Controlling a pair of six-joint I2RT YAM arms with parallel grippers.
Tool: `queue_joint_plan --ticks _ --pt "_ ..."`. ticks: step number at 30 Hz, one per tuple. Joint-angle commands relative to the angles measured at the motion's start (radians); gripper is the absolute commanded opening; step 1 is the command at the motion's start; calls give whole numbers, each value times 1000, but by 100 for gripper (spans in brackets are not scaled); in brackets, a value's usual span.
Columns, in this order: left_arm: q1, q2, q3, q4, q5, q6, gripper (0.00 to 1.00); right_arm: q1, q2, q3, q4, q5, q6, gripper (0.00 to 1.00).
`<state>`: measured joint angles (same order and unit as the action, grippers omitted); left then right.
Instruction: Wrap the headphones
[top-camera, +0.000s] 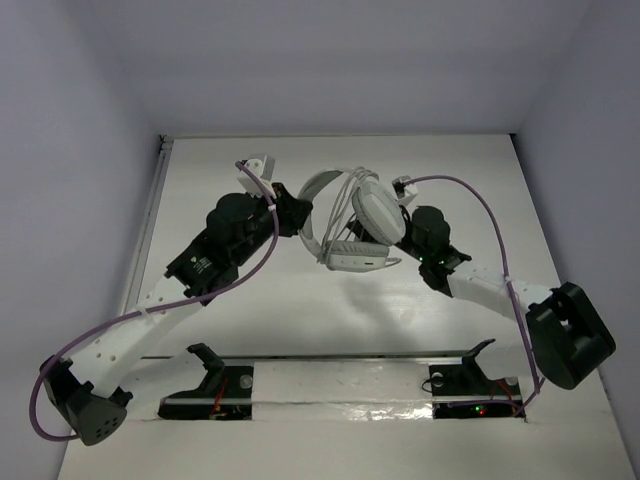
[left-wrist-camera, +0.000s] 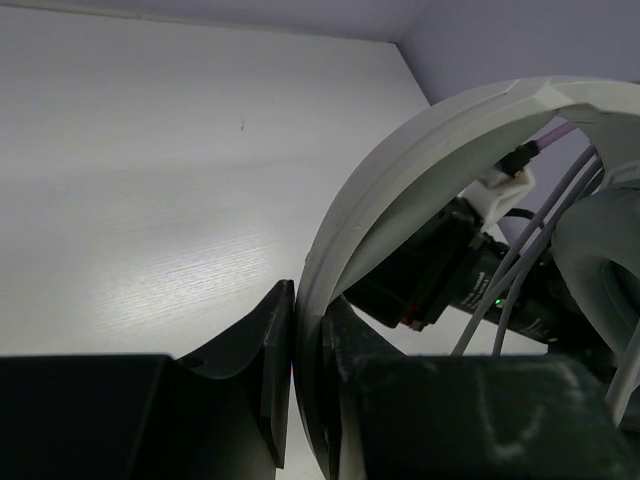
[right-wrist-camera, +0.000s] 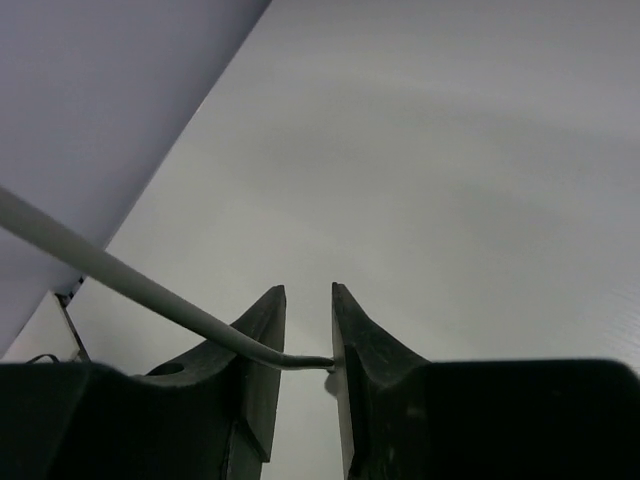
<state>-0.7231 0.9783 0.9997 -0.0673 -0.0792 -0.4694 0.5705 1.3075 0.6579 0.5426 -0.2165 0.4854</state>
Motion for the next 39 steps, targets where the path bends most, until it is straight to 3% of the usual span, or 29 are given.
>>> queue_joint_plan --ticks 1,5,7,8,14,24,32,39 --pt "5 -33 56 187 9 -83 0 -1 28 -9 134 -46 44 31" --pt "5 -33 48 207 -2 -92 0 -1 88 -6 197 -103 68 24" --pt "5 -33 45 208 -37 -98 0 -1 127 -9 224 -135 96 2" --pt "5 -33 43 204 -56 -101 0 -1 134 -14 235 -145 108 1" --pt "5 -23 -79 299 -261 -178 0 -1 214 -81 381 -293 289 7" --pt "5 195 -243 530 -488 -333 0 -1 255 -155 439 -280 622 20" --pt "5 462 -153 532 -596 -387 0 -1 400 -199 546 -270 757 21" --pt "25 614 -76 526 -625 -316 0 -1 512 -247 700 -256 832 28"
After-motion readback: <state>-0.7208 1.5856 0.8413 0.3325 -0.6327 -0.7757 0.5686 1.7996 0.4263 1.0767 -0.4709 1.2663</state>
